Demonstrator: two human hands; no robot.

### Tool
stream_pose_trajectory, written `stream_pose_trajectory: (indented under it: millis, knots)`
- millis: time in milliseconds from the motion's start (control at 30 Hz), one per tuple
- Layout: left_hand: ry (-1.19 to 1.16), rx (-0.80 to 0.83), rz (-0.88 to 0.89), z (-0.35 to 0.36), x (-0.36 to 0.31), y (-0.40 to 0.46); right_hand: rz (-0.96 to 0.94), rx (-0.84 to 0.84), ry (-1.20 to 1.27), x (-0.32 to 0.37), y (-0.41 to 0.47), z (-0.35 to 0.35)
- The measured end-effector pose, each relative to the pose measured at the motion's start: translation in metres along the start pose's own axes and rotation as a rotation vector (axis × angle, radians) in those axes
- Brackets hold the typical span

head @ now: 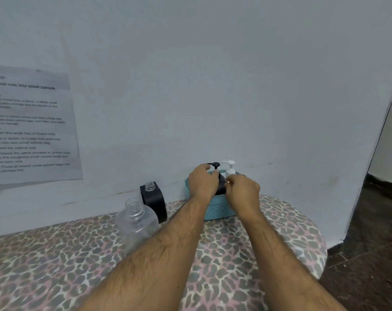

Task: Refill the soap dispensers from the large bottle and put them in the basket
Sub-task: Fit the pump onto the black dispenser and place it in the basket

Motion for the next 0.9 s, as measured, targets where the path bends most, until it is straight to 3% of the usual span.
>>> stream_pose_trajectory:
  millis: [167,500,700,900]
  knots:
    - [-0.051,0.019,0.141,-0.038,-0.032,-0.023,0.022,-0.014,0.379,0.020,-0.012,-0.016]
    - [-0.122,0.013,0.316,-0.162,-0.063,-0.047,-0.108,-0.042,0.714,0.122,-0.020,-0.047]
    - [-0.228,-0.025,0.160,-0.215,0.008,-0.022,-0.030,0.100,0.840,0.152,-0.022,-0.014]
    - [-0.285,0.017,-0.063,-0.220,0.105,0.005,0.118,0.210,0.926,0.143,-0.029,0.039]
Point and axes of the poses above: each hand's wrist, its own y-axis towards the middle knuckle, its own z-axis out of the palm, x = y × z, the point moved 7 cm from there along y, towards the middle knuckle, and after that the axes turned 7 degrees about -z, right-handed, at the moved point
